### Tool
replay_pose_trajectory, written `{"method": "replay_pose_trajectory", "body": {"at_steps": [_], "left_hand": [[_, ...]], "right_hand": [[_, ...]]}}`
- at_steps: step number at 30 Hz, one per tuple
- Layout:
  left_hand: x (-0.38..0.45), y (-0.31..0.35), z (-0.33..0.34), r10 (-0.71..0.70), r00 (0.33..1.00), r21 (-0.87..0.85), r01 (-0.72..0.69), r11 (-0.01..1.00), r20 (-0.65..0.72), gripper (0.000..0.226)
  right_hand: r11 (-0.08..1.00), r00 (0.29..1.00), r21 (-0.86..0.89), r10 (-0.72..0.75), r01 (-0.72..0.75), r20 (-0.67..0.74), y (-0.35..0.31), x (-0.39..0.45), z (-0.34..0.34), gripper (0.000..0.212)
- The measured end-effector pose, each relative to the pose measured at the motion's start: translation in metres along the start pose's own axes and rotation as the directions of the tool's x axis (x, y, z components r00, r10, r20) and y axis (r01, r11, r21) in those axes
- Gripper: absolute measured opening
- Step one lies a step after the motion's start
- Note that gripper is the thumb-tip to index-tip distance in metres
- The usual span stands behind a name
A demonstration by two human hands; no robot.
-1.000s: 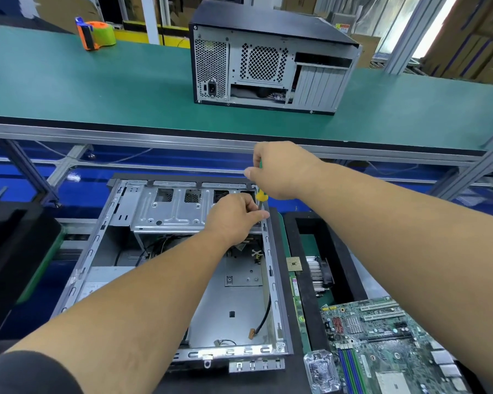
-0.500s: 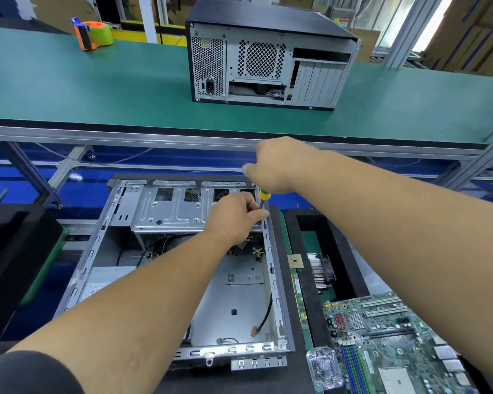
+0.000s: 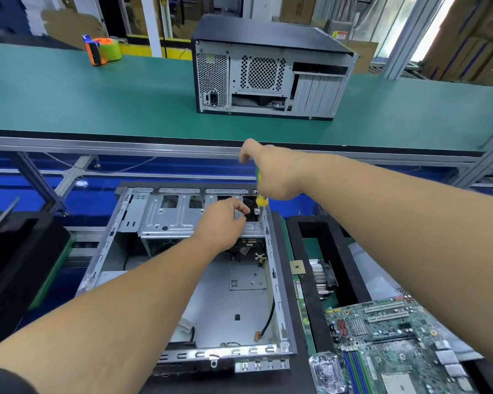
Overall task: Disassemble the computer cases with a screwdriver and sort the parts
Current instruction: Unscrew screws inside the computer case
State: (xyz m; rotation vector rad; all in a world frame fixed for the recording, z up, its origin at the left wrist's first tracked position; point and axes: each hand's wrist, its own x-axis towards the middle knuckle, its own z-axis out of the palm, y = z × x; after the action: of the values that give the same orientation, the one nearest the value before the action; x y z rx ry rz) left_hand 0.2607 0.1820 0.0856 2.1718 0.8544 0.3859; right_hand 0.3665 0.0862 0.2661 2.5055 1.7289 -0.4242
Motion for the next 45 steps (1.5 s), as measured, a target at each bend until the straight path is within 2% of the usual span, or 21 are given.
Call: {"method": "replay_pose_trajectory", "body": {"at_steps": [1, 2, 4, 6, 7, 9, 11, 12, 17, 20, 22, 23, 25, 28, 29, 31, 34, 39, 41, 45], "left_hand": [[-0.001, 0.000, 0.001, 0.011, 1.000, 0.053, -0.012, 0.999, 0.021, 0.014], [-0.001, 0.002, 0.003, 0.018, 0.999, 0.096, -0.021, 0.995, 0.036, 0.012], [-0.001, 0.009, 0.007, 0.024, 0.998, 0.158, -0.032, 0.987, 0.052, 0.015], [-0.002, 0.016, 0.010, 0.013, 0.998, 0.202, -0.026, 0.979, 0.064, 0.017], [-0.002, 0.019, 0.012, 0.008, 0.998, 0.221, -0.023, 0.975, 0.068, 0.018], [-0.003, 0.022, 0.015, 0.008, 0.998, 0.249, -0.025, 0.968, 0.067, 0.018], [-0.004, 0.022, 0.016, 0.018, 0.999, 0.279, -0.032, 0.960, 0.051, 0.018], [-0.005, 0.021, 0.017, 0.024, 0.999, 0.289, -0.036, 0.957, 0.046, 0.018], [-0.007, 0.022, 0.016, 0.028, 0.998, 0.295, -0.046, 0.954, 0.062, 0.018], [-0.004, 0.026, 0.014, 0.050, 0.995, 0.301, -0.075, 0.951, 0.091, 0.017], [-0.003, 0.028, 0.013, 0.044, 0.993, 0.298, -0.076, 0.952, 0.113, 0.019], [-0.002, 0.029, 0.012, 0.040, 0.991, 0.297, -0.077, 0.952, 0.129, 0.019], [0.000, 0.030, 0.010, 0.036, 0.986, 0.298, -0.083, 0.951, 0.161, 0.020], [0.002, 0.035, 0.007, 0.011, 0.981, 0.305, -0.072, 0.950, 0.196, 0.020], [0.003, 0.036, 0.007, 0.002, 0.979, 0.299, -0.064, 0.952, 0.204, 0.021], [0.005, 0.039, 0.006, -0.013, 0.975, 0.295, -0.054, 0.954, 0.220, 0.021], [0.008, 0.043, 0.004, -0.029, 0.968, 0.316, -0.054, 0.947, 0.250, 0.015], [0.011, 0.046, 0.003, -0.044, 0.957, 0.352, -0.063, 0.934, 0.287, 0.009], [0.012, 0.047, 0.002, -0.044, 0.953, 0.373, -0.074, 0.925, 0.299, 0.003], [0.011, 0.050, 0.004, -0.042, 0.954, 0.413, -0.089, 0.906, 0.296, 0.010]], "right_hand": [[0.996, 1.000, 0.083, -0.018, 0.017, 0.010, 0.000, -0.002, 0.000, 0.051], [0.995, 1.000, 0.095, -0.016, 0.016, 0.006, 0.000, -0.003, -0.001, 0.047], [0.998, 0.998, -0.025, 0.053, -0.054, -0.018, -0.003, -0.002, -0.001, 0.029], [0.968, 0.995, -0.231, 0.097, -0.098, -0.019, -0.006, -0.003, -0.005, 0.043], [0.953, 0.996, -0.290, 0.083, -0.084, -0.016, -0.006, -0.004, -0.004, 0.041], [0.974, 0.999, -0.223, 0.046, -0.047, -0.007, -0.004, -0.007, -0.004, 0.016], [0.998, 0.999, -0.054, 0.021, -0.019, 0.031, 0.001, -0.011, -0.004, 0.027], [1.000, 1.000, -0.027, 0.007, -0.007, 0.020, 0.003, -0.011, -0.003, 0.029], [0.990, 0.991, -0.091, 0.096, -0.104, -0.090, 0.009, -0.004, 0.005, 0.036], [0.998, 0.997, 0.047, -0.035, 0.038, -0.068, 0.014, -0.005, 0.008, 0.014], [0.991, 0.997, 0.109, -0.080, 0.081, -0.019, 0.015, -0.009, 0.006, 0.032], [0.990, 0.997, 0.114, -0.083, 0.083, -0.008, 0.015, -0.011, 0.005, 0.034], [0.997, 0.997, 0.051, -0.063, 0.066, -0.053, 0.011, -0.011, 0.006, 0.023], [0.987, 0.986, -0.120, 0.087, -0.104, -0.139, 0.009, -0.009, 0.007, 0.040], [0.981, 0.983, -0.154, 0.090, -0.115, -0.160, 0.010, -0.008, 0.009, 0.035], [0.997, 0.991, -0.064, 0.040, -0.048, -0.128, 0.012, -0.007, 0.010, 0.009], [0.991, 0.998, 0.131, 0.005, 0.003, -0.056, 0.014, -0.011, 0.007, 0.024], [0.996, 0.988, 0.089, -0.008, 0.022, -0.155, 0.017, -0.013, 0.012, 0.011], [0.992, 0.981, 0.124, 0.002, 0.023, -0.195, 0.019, -0.015, 0.010, 0.014], [0.994, 0.982, 0.108, 0.004, 0.017, -0.188, 0.021, -0.021, 0.001, 0.017]]}}
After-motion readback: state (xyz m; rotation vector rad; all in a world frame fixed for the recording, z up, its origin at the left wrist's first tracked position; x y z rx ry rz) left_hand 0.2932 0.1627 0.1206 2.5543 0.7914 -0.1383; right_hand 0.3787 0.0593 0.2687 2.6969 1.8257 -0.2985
